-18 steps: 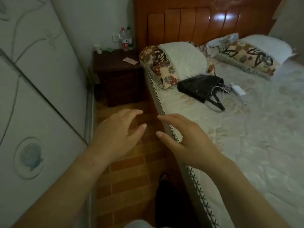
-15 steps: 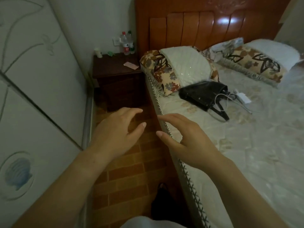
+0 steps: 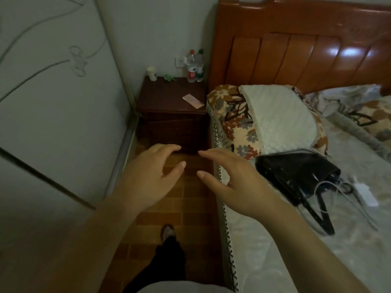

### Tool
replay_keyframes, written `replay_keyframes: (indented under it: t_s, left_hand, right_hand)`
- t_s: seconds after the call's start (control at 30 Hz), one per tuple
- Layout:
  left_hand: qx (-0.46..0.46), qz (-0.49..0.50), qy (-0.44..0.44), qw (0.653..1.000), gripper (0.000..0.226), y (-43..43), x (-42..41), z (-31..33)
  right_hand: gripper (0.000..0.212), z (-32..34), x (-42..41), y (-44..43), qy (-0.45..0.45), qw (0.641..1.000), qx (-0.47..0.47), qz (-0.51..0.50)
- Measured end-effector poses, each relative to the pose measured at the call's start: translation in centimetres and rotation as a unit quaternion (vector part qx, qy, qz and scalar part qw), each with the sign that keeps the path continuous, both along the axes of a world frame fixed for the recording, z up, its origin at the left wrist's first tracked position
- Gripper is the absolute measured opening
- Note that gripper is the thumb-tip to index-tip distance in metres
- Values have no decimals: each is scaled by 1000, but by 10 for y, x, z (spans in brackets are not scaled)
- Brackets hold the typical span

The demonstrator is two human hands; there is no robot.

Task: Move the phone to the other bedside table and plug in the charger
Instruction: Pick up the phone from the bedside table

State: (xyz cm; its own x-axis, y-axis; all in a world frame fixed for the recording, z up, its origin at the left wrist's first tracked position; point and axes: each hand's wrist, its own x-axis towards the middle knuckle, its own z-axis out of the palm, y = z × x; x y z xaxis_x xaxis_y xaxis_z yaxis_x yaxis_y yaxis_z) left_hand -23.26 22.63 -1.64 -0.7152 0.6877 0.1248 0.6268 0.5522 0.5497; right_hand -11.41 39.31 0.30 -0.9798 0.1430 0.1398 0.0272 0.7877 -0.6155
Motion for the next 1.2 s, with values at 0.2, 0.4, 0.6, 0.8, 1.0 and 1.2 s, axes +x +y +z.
replay_keyframes:
  t_s: [0.2,0.4,0.6,0.8,1.0,1.2]
  left_hand:
    - [-1,2,19,1000,48,53,-115,-9]
    - [-17,-14,49,999,49,101,-239,1]
    - [-55,-23,50,997,46,130,-329,-5]
    - [-76,-16,26,997,47,162,-404,-19]
    - [-118,-19,-2,993,48,216,-482,-46]
    - [-145,-13,-28,989,50,274,-552,-82]
  right_hand:
    - [45,-8,-115,53,0,1000,7,9]
    - [46,-8,-234,92,6,1000,-1,-8]
    - [47,-19,-318,119,4,1000,-20,-18]
    - [48,-37,-395,162,-7,999,-28,-20]
    - [49,-76,-482,228,-1,999,-18,-42]
    - [49,-126,-559,288,-18,998,-15,-50]
